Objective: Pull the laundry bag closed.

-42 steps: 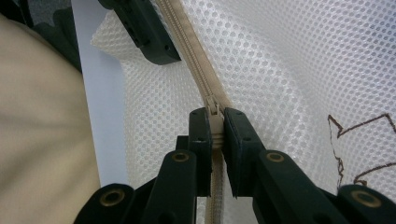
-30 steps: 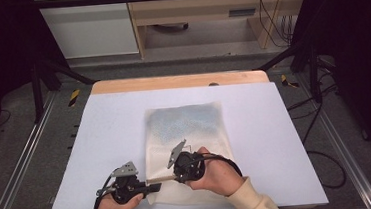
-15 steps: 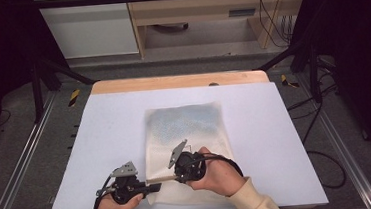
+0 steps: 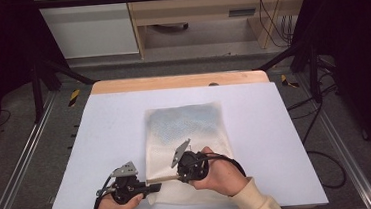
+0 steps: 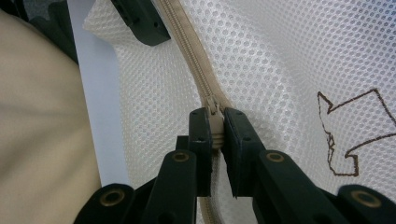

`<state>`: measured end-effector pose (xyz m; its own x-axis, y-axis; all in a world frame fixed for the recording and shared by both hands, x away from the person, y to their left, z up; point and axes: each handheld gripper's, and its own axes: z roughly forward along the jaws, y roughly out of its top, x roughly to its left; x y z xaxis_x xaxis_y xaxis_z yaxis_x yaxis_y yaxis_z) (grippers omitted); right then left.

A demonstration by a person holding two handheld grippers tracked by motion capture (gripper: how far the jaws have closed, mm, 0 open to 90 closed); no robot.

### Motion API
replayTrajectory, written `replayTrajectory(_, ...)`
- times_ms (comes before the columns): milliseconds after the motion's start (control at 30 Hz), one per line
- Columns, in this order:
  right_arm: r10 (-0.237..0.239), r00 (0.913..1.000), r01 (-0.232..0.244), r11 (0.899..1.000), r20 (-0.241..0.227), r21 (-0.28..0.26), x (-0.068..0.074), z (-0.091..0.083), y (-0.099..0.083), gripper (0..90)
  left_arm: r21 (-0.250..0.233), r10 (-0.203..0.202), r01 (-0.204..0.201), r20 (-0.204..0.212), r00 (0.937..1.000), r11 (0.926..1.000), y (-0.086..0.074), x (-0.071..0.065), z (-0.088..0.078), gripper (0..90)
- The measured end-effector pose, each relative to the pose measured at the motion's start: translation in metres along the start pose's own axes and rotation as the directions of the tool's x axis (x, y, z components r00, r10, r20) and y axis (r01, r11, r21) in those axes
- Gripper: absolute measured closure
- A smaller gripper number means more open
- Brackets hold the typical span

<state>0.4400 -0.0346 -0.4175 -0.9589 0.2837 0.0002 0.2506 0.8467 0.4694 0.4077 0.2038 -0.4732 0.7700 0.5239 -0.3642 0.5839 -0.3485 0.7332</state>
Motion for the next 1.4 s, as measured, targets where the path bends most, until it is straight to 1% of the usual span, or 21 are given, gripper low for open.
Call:
replayTrajectory(133, 0.011, 0.9999, -0.01, 1.0, 0.006, -0.004, 0.0, -0.002, -0.001, 82.3, -0.003, -0.001, 0.001, 0.001, 1.0, 1.0, 0.0, 0.0, 0.0, 85.3)
replayTrajectory(267, 0.008, 0.9999, -0.008, 1.0, 0.006, -0.004, -0.001, -0.004, -0.004, 82.3, -0.002, 0.001, -0.001, 0.002, 1.0, 1.0, 0.0, 0.0, 0.0, 85.4)
replayTrajectory(300, 0.019, 0.9998, -0.019, 1.0, 0.009, -0.006, 0.0, -0.004, -0.004, 82.3, -0.001, 0.001, -0.001, 0.002, 1.0, 1.0, 0.0, 0.0, 0.0, 85.4)
replayTrajectory(367, 0.011, 0.9999, -0.011, 1.0, 0.008, -0.002, -0.001, -0.005, -0.005, 82.3, -0.003, -0.001, 0.001, 0.002, 1.0, 1.0, 0.0, 0.0, 0.0, 85.4)
replayTrajectory(433, 0.02, 0.9997, -0.02, 1.0, 0.01, -0.006, -0.001, -0.006, -0.006, 82.3, -0.003, -0.001, 0.001, 0.001, 1.0, 1.0, 0.0, 0.0, 0.0, 85.4)
replayTrajectory(600, 0.015, 0.9998, -0.015, 1.0, 0.012, -0.007, -0.001, -0.007, -0.008, 82.3, -0.002, 0.002, -0.002, 0.003, 1.0, 1.0, 0.0, -0.001, 0.001, 85.3)
replayTrajectory(733, 0.022, 0.9997, -0.022, 1.0, 0.008, -0.008, 0.0, -0.007, -0.008, 82.3, -0.002, 0.003, -0.003, 0.004, 1.0, 1.0, 0.0, -0.001, 0.001, 85.3)
replayTrajectory(800, 0.015, 0.9999, -0.015, 1.0, 0.008, -0.007, -0.001, -0.008, -0.009, 82.3, -0.004, 0.004, -0.004, 0.004, 1.0, 1.0, 0.0, -0.002, 0.001, 85.3)
replayTrajectory(833, 0.017, 0.9998, -0.017, 1.0, 0.009, -0.013, -0.001, -0.007, -0.009, 82.3, -0.003, 0.004, -0.004, 0.005, 1.0, 1.0, 0.0, -0.002, 0.001, 85.3)
replayTrajectory(1100, 0.022, 0.9997, -0.022, 1.0, 0.011, -0.007, 0.0, -0.008, -0.01, 82.3, -0.004, 0.007, -0.007, 0.006, 1.0, 1.0, 0.0, -0.002, 0.001, 85.3)
replayTrajectory(1167, 0.025, 0.9996, -0.025, 1.0, 0.01, -0.013, -0.001, -0.009, -0.011, 82.3, -0.006, 0.007, -0.007, 0.007, 1.0, 1.0, 0.0, -0.001, 0.001, 85.3)
replayTrajectory(1400, 0.023, 0.9996, -0.023, 1.0, 0.015, -0.002, 0.0, -0.009, -0.013, 82.3, -0.001, 0.009, -0.009, 0.004, 1.0, 1.0, 0.0, -0.002, 0.001, 85.3)
